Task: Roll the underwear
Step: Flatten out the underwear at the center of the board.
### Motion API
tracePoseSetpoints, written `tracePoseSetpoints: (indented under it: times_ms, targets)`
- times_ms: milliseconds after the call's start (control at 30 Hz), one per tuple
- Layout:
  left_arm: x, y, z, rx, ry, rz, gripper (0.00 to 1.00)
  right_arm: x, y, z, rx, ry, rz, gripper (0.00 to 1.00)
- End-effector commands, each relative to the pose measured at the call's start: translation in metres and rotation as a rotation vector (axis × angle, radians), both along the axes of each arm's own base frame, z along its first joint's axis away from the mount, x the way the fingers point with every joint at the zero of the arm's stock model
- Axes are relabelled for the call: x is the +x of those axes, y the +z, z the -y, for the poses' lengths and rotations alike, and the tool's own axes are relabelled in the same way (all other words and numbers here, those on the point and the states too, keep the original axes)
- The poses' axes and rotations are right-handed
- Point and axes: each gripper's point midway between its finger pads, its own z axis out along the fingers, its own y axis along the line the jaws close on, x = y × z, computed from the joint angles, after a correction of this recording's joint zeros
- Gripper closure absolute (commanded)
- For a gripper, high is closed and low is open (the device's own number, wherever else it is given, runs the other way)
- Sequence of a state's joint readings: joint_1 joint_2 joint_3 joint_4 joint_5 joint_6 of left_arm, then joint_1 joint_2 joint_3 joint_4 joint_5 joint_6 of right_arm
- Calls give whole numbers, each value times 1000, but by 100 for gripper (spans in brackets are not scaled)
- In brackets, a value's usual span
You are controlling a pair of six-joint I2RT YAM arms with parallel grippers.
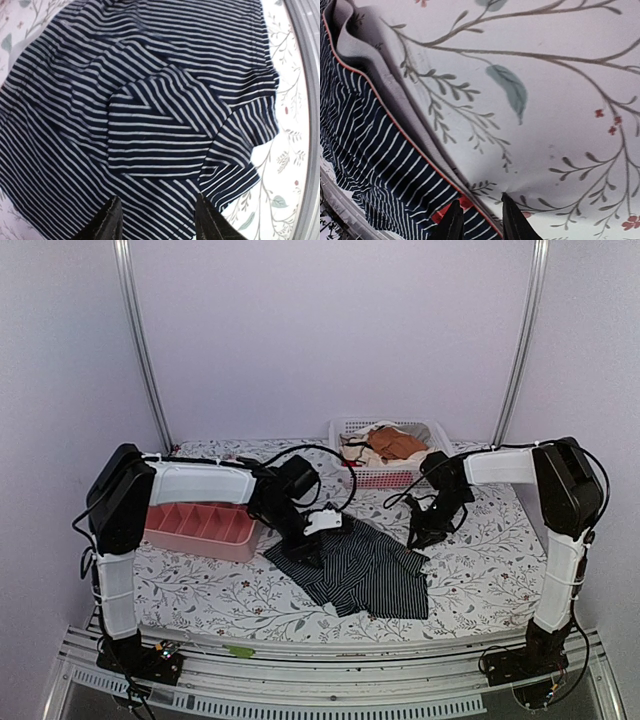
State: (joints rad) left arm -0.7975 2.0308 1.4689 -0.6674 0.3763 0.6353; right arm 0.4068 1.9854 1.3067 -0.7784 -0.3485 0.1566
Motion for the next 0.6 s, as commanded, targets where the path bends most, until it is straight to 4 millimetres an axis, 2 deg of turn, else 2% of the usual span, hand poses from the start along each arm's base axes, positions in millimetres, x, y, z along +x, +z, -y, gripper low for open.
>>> tracePoseSetpoints:
  times_ms: [0,67,167,233,333,467,567]
  targets:
    - [-21,20,37,-118,-78,5,51,-1,-35,63,-338,-11,-4,73]
    - [-27,28,57,-171,-123,21,51,3,-35,75,-404,-25,5,75]
    - [-36,28,87,-220,-170,29,52,9,-31,83,-437,-64,19,77]
    - [-42,26,106,-243,-186,21,53,13,-25,80,-398,-93,19,78]
    - [-54,19,129,-268,-204,-8,53,23,-4,65,-280,-141,46,77]
    - [-67,-4,145,-241,-217,-13,53,35,28,49,-142,-175,84,75]
    - [-77,-21,140,-184,-232,-19,55,42,45,44,-78,-186,97,74]
